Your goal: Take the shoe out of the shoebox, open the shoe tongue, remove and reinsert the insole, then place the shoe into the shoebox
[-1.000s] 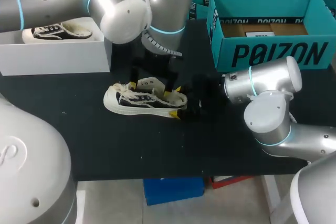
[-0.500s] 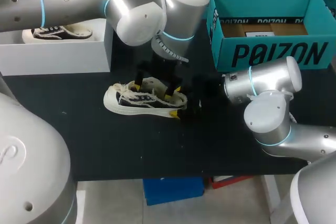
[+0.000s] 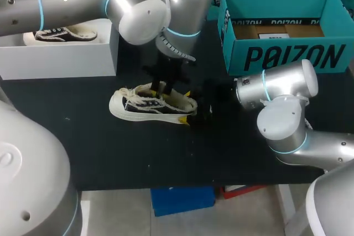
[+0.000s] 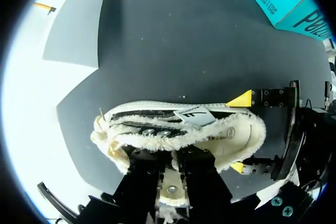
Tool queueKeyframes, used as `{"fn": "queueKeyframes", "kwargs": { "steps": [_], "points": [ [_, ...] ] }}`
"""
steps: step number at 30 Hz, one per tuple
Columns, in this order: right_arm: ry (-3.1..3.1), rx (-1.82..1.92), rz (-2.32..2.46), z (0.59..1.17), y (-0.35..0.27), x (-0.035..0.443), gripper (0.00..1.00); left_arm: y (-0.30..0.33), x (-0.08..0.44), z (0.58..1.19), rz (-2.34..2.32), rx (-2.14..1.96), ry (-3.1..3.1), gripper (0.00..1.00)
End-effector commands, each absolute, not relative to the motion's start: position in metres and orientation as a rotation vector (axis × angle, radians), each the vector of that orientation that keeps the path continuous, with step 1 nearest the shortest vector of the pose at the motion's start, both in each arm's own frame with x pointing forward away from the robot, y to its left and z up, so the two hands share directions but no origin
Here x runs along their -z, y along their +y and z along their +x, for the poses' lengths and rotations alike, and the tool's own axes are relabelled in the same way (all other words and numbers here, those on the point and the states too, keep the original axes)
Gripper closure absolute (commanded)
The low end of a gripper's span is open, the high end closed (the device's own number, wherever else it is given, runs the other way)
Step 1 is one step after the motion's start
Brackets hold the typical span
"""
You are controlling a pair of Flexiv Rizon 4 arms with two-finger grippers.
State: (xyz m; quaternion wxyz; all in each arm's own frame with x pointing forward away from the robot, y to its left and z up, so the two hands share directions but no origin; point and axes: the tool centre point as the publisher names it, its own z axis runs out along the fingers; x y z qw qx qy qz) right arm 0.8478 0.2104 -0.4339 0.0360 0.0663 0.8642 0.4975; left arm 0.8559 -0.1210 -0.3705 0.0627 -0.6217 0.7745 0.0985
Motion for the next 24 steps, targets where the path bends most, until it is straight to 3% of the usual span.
{"fn": "queueKeyframes", "kwargs": {
  "steps": [1,24],
  "points": [
    [2.656,-1.526,0.206,0.849,0.213,0.436,1.00,-0.110,0.361,0.854,-1.885,-0.255,2.359,1.00],
    [2.656,-1.526,0.206,0.849,0.213,0.436,1.00,-0.090,0.324,0.859,-1.931,-0.069,2.353,1.00]
  ]
}}
